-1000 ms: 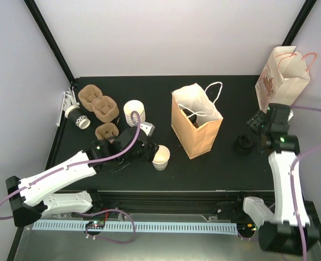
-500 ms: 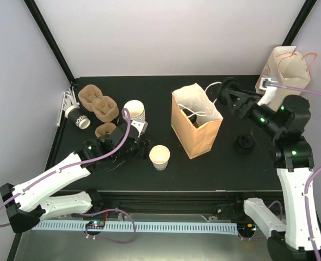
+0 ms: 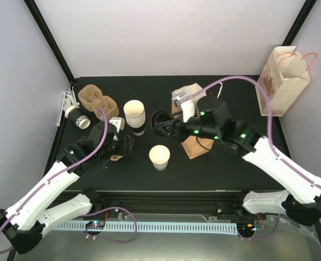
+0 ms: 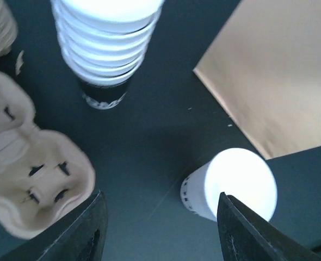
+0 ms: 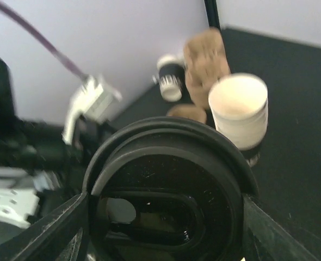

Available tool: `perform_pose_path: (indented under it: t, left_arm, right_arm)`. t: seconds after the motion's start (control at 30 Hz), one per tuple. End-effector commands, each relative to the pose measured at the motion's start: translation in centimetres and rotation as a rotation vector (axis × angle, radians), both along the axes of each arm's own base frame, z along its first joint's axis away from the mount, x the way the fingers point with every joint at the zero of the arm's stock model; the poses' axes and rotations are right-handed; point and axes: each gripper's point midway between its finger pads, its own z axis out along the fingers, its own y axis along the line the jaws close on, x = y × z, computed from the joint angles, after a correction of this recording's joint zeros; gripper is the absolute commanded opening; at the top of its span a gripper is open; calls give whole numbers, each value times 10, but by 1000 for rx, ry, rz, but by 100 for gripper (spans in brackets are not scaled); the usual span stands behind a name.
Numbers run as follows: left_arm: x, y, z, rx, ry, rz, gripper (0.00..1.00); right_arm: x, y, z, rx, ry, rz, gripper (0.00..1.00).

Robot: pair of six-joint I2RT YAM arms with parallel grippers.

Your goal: Pack the takeout coffee

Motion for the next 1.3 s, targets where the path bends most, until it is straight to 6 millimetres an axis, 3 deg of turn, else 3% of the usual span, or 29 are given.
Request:
perform_pose_path:
  t: [0.0, 0.13, 0.3, 0.53, 0.87, 1.27]
  left_arm:
    - [-8, 23, -25, -15, 76, 37, 57]
    - [-12, 22, -39, -80, 105, 21, 57]
    - [-12, 16, -48, -135, 126, 9, 57]
    - [-12, 3, -52, -201, 132, -38, 57]
    - [-11, -11, -67, -300, 197, -81, 56]
    - [-11, -18, -79, -323, 244, -130, 56]
  right_arm:
    - [3, 2, -65, -274, 26, -106, 61]
    - [-3, 9, -112, -458, 103, -118, 61]
    - [-16, 27, -151, -601, 134, -121, 61]
    - [-13, 38, -206, -709, 183, -167, 61]
    - [-4, 42, -243, -763, 230, -174, 61]
    - [4, 39, -253, -759, 273, -178, 61]
